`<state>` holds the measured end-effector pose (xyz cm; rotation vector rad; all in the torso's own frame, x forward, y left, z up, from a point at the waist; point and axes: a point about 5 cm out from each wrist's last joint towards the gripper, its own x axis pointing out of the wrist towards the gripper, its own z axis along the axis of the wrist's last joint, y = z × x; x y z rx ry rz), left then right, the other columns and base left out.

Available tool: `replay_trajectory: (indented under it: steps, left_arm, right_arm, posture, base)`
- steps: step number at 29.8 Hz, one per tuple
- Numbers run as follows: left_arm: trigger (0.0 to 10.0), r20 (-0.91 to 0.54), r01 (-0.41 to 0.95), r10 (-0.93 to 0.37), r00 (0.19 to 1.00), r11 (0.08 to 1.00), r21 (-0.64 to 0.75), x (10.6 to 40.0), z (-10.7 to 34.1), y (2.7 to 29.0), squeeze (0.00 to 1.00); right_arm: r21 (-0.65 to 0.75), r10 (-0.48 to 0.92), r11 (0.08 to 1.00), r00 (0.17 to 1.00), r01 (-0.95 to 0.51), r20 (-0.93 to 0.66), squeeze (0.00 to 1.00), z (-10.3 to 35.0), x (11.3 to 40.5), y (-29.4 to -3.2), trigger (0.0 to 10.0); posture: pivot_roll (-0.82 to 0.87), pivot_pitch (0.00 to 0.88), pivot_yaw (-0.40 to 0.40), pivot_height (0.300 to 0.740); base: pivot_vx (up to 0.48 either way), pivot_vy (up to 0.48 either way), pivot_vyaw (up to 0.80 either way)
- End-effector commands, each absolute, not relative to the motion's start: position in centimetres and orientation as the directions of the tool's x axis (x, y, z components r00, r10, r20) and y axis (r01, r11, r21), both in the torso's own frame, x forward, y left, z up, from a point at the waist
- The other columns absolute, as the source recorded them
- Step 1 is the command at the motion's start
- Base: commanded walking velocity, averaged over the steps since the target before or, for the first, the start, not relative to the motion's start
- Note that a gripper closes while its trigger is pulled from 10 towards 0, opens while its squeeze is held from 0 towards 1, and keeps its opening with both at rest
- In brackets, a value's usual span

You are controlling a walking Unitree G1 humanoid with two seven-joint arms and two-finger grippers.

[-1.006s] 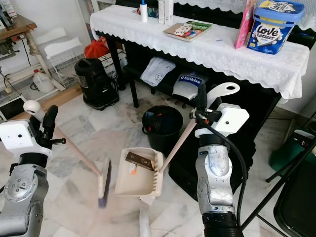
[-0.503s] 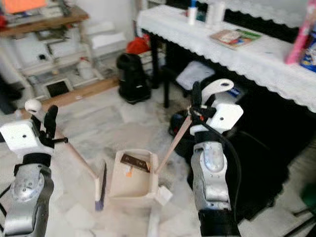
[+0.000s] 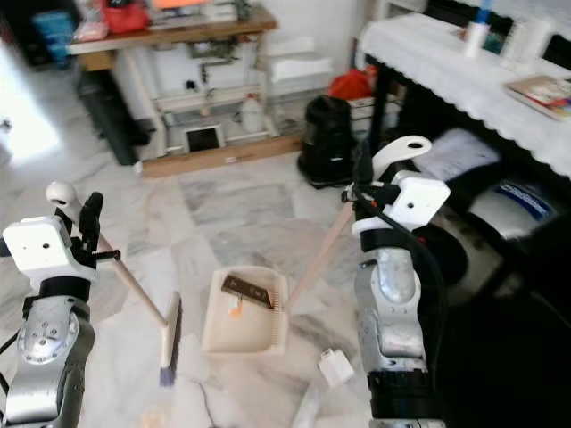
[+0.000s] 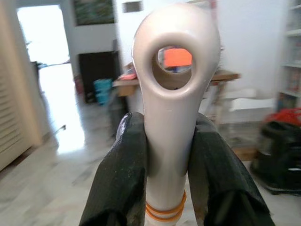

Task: Sweep floor

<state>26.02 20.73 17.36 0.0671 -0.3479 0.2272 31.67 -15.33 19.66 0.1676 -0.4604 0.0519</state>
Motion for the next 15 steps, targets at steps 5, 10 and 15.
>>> replay_trajectory:
  steps: [5, 10, 15]
  left_arm:
    - [10.0, 0.383, -0.234, 0.209, 0.9, 0.972, 0.02, 25.3, 18.1, 20.7, 0.0]
    - [10.0, 0.383, -0.221, 0.186, 0.905, 0.974, 0.047, 25.3, 18.3, 20.9, 0.0]
    - [10.0, 0.389, -0.259, 0.219, 0.895, 0.964, 0.053, 25.0, 18.6, 21.9, 0.0]
  right_arm:
    - [0.143, 0.033, 0.982, 0.86, -0.123, 0.51, 0.0, 21.7, 31.8, -14.9, 10.0]
    - [0.123, 0.053, 0.984, 0.873, -0.128, 0.484, 0.0, 21.1, 31.9, -14.9, 10.0]
    - [0.061, 0.115, 0.985, 0.878, -0.162, 0.464, 0.0, 20.8, 31.8, -14.8, 10.0]
  posture:
    - [-0.03, 0.0, 0.013, 0.74]
    - [-0.03, 0.01, 0.012, 0.74]
    - [-0.03, 0.026, 0.012, 0.74]
  base:
    - [0.0, 0.0, 0.8]
    - [0.0, 0.0, 0.8]
    - [0.0, 0.0, 0.8]
